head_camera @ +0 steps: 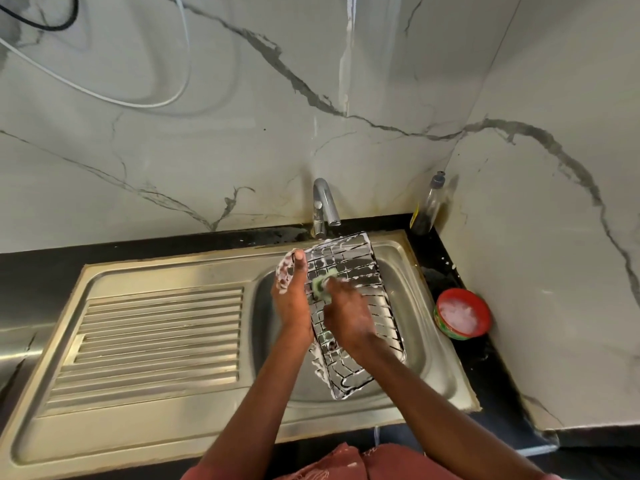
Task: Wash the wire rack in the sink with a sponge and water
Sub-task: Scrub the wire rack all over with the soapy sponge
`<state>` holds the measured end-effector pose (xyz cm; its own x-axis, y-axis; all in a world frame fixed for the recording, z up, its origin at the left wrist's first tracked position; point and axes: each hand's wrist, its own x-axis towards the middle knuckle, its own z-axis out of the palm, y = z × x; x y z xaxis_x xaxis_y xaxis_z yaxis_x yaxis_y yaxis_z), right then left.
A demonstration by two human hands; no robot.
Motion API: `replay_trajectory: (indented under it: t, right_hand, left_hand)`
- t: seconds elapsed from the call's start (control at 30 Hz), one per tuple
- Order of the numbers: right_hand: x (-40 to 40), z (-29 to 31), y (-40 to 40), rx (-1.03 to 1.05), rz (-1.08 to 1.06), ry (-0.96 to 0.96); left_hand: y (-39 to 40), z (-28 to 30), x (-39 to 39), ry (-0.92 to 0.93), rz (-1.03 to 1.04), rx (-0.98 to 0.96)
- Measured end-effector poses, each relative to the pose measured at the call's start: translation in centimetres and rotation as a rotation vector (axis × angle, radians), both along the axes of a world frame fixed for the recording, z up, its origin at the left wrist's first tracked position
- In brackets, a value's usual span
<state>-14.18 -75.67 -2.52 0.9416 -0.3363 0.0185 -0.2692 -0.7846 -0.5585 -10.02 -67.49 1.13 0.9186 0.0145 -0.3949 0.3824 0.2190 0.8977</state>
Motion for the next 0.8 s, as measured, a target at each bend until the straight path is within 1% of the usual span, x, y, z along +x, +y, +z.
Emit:
replay_trajectory:
  t: [0.07, 0.1, 0.13, 0.17, 0.23, 0.27, 0.3, 0.4, 0.5, 0.53, 0.57, 0.6, 0.63, 0.7, 0.73, 0.77, 0.8]
  right_hand:
    - [-0.5, -0.2, 0.9, 0.093, 0.152, -0.061]
    - [-0.7, 0.0, 0.9, 0.135, 0.145, -0.108]
    - [-0.6, 0.1, 0.6, 0.158, 0.068, -0.159]
    - [-0.4, 0.5, 0.1, 0.147, -0.056, -0.210]
    - [0.5, 0.8, -1.2, 0.068, -0.295, -0.261]
    - [1.1, 1.0, -1.6, 0.029, -0.351, -0.261]
    - [1.5, 1.2, -1.7, 0.009, -0.358, -0.245]
    - [2.6, 1.5, -0.9, 0.058, -0.250, -0.207]
    - [2.4, 1.6, 0.4, 0.115, 0.097, -0.197]
    - [2.0, 1.5, 0.7, 0.137, 0.176, -0.185]
    - [1.5, 1.2, 0.6, 0.154, 0.190, -0.165]
    - [1.1, 1.1, 0.3, 0.165, 0.136, -0.138]
    - [0.7, 0.9, -0.2, 0.160, 0.027, -0.109]
    - [0.2, 0.6, -1.4, 0.069, -0.206, -0.045]
    - [0.1, 0.4, -1.7, 0.014, -0.248, -0.010]
    - [0.0, 0.3, -1.7, 0.001, -0.249, 0.004]
    - [0.1, 0.2, -1.3, 0.026, -0.205, 0.012]
  left_hand:
    - [0.0, -0.3, 0.0, 0.009, -0.004, -0.029]
    - [0.1, -0.4, 0.0, 0.005, -0.003, -0.048]
    - [0.1, -0.5, 0.1, -0.002, -0.003, -0.057]
    - [0.1, -0.6, 0.2, -0.013, 0.000, -0.049]
    - [0.1, -0.5, 0.0, -0.035, -0.002, -0.025]
    - [0.1, -0.3, -0.2, -0.031, -0.014, -0.030]
    - [0.1, -0.3, -0.2, -0.025, -0.031, -0.032]
    - [0.5, -0.1, 0.0, -0.050, -0.085, -0.033]
    - [0.8, -0.3, 0.7, -0.055, -0.123, -0.023]
    - [0.9, -0.4, 0.8, -0.055, -0.128, -0.037]
    - [0.9, -0.4, 0.8, -0.051, -0.128, -0.048]
    - [0.9, -0.3, 0.7, -0.050, -0.118, -0.053]
    - [0.9, -0.3, 0.7, -0.057, -0.103, -0.051]
    - [0.9, -0.3, 0.8, -0.072, -0.088, -0.033]
    - [0.8, -0.2, 0.7, -0.070, -0.096, -0.028]
    - [0.7, -0.2, 0.7, -0.061, -0.105, -0.024]
    - [0.6, 0.0, 0.6, -0.046, -0.105, -0.011]
